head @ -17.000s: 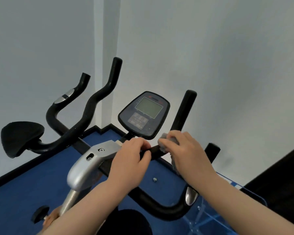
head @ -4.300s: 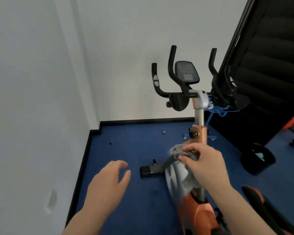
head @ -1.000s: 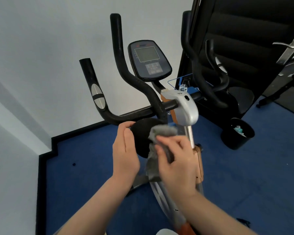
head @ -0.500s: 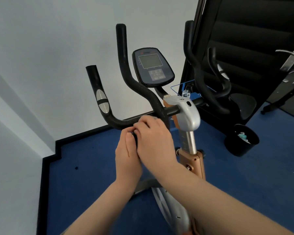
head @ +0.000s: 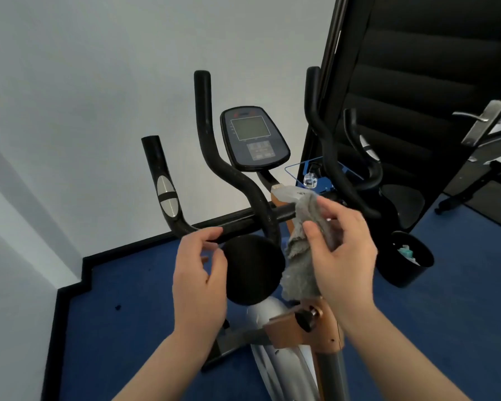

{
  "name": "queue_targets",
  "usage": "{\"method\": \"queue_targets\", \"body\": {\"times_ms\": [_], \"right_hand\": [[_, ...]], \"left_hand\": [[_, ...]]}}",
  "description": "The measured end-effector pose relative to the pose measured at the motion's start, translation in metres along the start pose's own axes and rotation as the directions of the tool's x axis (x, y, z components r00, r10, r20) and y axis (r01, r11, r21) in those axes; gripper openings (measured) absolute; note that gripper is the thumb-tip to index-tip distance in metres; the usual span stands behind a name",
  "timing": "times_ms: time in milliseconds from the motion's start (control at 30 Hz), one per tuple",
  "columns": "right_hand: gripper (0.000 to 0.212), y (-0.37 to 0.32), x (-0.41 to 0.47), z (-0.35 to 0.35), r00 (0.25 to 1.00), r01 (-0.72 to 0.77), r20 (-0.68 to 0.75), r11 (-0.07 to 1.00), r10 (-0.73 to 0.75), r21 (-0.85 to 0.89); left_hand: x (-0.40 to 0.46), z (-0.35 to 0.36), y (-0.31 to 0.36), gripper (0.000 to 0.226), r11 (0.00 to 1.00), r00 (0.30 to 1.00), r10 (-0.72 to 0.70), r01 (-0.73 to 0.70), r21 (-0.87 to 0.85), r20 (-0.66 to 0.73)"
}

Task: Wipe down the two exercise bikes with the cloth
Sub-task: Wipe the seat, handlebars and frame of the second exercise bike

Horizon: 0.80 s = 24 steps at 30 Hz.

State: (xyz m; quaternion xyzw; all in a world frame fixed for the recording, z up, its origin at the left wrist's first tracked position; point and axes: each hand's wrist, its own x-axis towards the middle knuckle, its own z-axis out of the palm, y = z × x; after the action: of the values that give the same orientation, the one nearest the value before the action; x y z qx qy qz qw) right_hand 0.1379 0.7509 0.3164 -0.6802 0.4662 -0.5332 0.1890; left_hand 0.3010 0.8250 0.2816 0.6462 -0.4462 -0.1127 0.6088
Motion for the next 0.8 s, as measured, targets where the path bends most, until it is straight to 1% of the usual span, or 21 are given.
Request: {"method": "queue_targets", "body": {"times_ms": [33, 100, 133, 167, 200, 267, 300, 367, 433, 500, 600, 700, 733, 800], "right_hand": [[0.032, 0.003, -0.001, 0.006, 0.996, -0.059, 0.073, 0.998, 0.057, 0.028], [0.029, 0.012, -0.011, 0.021, 0.957, -0.169, 0.254, 0.981, 0.139, 0.098], [0.027, 0.016, -0.017, 0.027, 0.937, -0.230, 0.303, 0.962, 0.176, 0.150], [0.025, 0.020, -0.020, 0.031, 0.928, -0.270, 0.315, 0.943, 0.201, 0.193], [0.023, 0.025, -0.019, 0.033, 0.930, -0.278, 0.306, 0.935, 0.204, 0.221], [0.020, 0.031, -0.010, 0.036, 0.954, -0.188, 0.270, 0.962, 0.131, 0.197], [0.018, 0.030, -0.002, 0.039, 0.962, -0.120, 0.261, 0.980, 0.075, 0.160], [0.014, 0.024, 0.017, 0.048, 0.962, -0.002, 0.272, 0.994, -0.028, 0.110], [0.012, 0.018, 0.035, 0.059, 0.953, 0.051, 0.293, 0.995, -0.074, 0.087], [0.011, 0.018, 0.042, 0.063, 0.948, 0.042, 0.310, 0.994, -0.073, 0.103], [0.015, 0.032, 0.021, 0.051, 0.951, -0.031, 0.307, 0.983, -0.026, 0.180], [0.018, 0.042, 0.001, 0.042, 0.955, -0.102, 0.296, 0.957, 0.018, 0.273], [0.018, 0.042, 0.006, 0.044, 0.952, -0.092, 0.306, 0.959, 0.006, 0.267], [0.015, 0.036, 0.027, 0.056, 0.944, -0.007, 0.326, 0.981, -0.059, 0.195]], "left_hand": [[0.008, 0.001, 0.005, 0.029, 0.998, 0.999, 0.048, -0.047, 0.028, -0.018], [0.028, 0.003, 0.015, 0.028, 0.982, 0.988, 0.151, -0.151, 0.114, 0.008], [0.038, 0.005, 0.019, 0.026, 0.964, 0.981, 0.191, -0.196, 0.181, 0.046], [0.047, 0.008, 0.020, 0.024, 0.939, 0.973, 0.210, -0.227, 0.260, 0.092], [0.053, 0.011, 0.019, 0.022, 0.910, 0.969, 0.206, -0.241, 0.338, 0.134], [0.057, 0.016, 0.015, 0.022, 0.879, 0.975, 0.137, -0.201, 0.432, 0.175], [0.057, 0.017, 0.012, 0.021, 0.884, 0.980, 0.093, -0.162, 0.438, 0.177], [0.057, 0.019, 0.007, 0.021, 0.883, 0.983, 0.071, -0.141, 0.448, 0.170], [0.058, 0.019, 0.004, 0.021, 0.891, 0.982, 0.051, -0.126, 0.436, 0.180], [0.059, 0.018, 0.004, 0.021, 0.905, 0.978, -0.007, -0.082, 0.418, 0.206], [0.058, 0.017, 0.002, 0.021, 0.910, 0.973, -0.050, -0.049, 0.412, 0.226], [0.057, 0.016, 0.001, 0.021, 0.928, 0.974, -0.082, -0.003, 0.373, 0.211], [0.057, 0.016, 0.000, 0.022, 0.928, 0.974, -0.086, 0.002, 0.372, 0.209], [0.058, 0.016, 0.000, 0.022, 0.921, 0.972, -0.083, -0.009, 0.388, 0.219]]}}
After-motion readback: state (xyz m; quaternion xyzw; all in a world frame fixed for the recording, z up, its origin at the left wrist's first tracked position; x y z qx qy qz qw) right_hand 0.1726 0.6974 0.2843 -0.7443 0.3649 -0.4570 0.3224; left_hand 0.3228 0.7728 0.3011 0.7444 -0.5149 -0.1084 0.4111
